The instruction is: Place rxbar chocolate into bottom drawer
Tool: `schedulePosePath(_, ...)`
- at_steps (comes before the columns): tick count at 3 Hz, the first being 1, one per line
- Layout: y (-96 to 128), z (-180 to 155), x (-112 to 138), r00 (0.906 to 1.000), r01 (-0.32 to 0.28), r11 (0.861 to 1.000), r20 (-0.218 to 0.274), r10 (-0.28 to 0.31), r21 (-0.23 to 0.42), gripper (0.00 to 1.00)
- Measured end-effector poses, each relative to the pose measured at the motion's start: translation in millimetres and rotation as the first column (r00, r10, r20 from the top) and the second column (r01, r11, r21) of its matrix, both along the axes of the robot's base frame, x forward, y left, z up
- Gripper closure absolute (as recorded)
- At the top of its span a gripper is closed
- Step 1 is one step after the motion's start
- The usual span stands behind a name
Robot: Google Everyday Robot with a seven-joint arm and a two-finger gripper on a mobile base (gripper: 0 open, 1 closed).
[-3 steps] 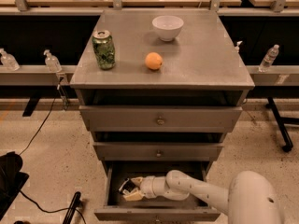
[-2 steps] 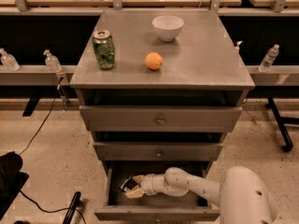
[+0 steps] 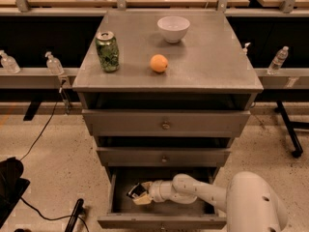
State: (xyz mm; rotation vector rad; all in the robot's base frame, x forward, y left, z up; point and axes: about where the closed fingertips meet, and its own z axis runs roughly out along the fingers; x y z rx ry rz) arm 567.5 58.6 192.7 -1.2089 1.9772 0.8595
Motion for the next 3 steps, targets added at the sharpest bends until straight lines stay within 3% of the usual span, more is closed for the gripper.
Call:
schedulePosePath(1, 3.0, -0.6, -1.6, 1.0000, -0.004, 1.000, -0.002, 0.004, 0.002, 0.12)
schedulePosePath(2, 4.7, -1.0, -2.7, 1.0000, -0.006, 1.000, -0.004, 0.006, 0.004, 0.00)
schedulePosePath(3, 4.7, -1.0, -2.7, 1.0000, -0.006, 1.000, -0.004, 0.006, 0.004, 0.00)
